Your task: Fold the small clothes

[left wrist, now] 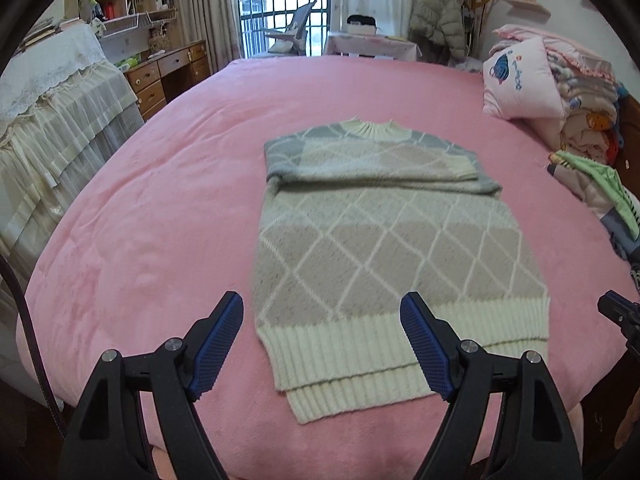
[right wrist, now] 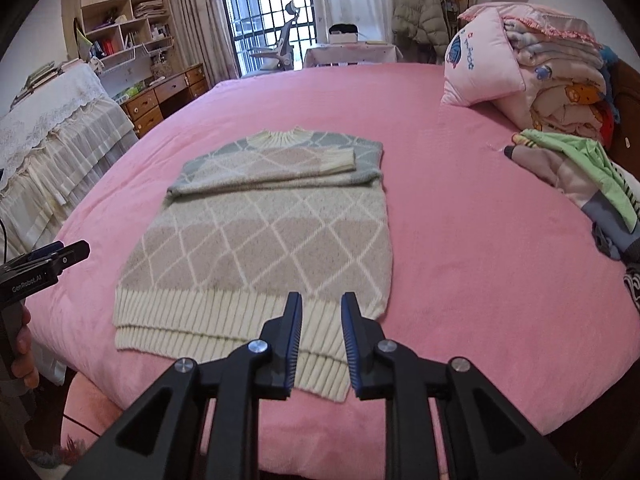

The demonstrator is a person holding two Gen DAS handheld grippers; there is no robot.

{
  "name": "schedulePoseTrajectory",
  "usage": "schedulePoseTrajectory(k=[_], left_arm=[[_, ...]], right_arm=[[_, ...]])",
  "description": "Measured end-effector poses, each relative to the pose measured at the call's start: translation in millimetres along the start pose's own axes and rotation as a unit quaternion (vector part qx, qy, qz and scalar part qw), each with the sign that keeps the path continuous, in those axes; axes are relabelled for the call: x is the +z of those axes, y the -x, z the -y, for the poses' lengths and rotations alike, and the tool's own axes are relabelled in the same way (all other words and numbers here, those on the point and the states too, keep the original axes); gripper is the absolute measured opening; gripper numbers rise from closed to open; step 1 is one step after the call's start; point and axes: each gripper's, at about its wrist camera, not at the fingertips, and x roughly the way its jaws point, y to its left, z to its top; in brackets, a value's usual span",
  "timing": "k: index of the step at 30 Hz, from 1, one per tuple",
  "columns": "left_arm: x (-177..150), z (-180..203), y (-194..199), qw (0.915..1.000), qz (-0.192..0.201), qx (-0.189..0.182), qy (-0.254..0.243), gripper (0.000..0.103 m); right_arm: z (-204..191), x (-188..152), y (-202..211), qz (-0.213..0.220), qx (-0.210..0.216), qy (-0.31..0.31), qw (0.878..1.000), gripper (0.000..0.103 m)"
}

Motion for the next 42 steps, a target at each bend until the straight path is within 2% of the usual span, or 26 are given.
schedulePoseTrajectory(k=[8, 13, 17, 20, 26, 34, 42], left_arm=[[-36.6, -24.1, -40.6, 0.9979, -0.062, 0.006, 0.016, 0.080], [-53.0, -36.3, -59.2, 0.9962, -0.082, 0.000, 0.031, 0.080], [-59.8, -51.1, -74.7, 0.9930, -0.101, -0.018, 0.059, 0.080], [-66.5, -67.1, -88.8, 0.9863, -0.124, -0.046, 0.099, 0.080], [-73.8, -83.6, -100.4, 0.9796, -0.131, -0.063, 0.139, 0.080], [-65.6, -71.6, -113.8, 0.9796, -0.138, -0.073, 0.126, 0.080], [-60.5, -43.9, -125.0, 0.9769, -0.150, -0.106, 0.109, 0.080]], right_arm=[[7.5, -30.3, -29.4, -0.055, 0.017, -0.011, 0.998, 0.020], [19.1, -41.0, -46.7, -0.081, 0.041, -0.035, 0.995, 0.020], [28.2, -45.2, -58.9, -0.095, 0.049, -0.057, 0.993, 0.025], [31.8, -45.7, -64.6, -0.096, 0.046, -0.065, 0.992, 0.031], [38.2, -44.6, -82.1, -0.110, 0.050, -0.083, 0.989, 0.033], [48.1, -48.7, -100.6, -0.133, 0.063, -0.113, 0.983, 0.033], [51.3, -48.6, -113.3, -0.146, 0.088, -0.139, 0.976, 0.035]])
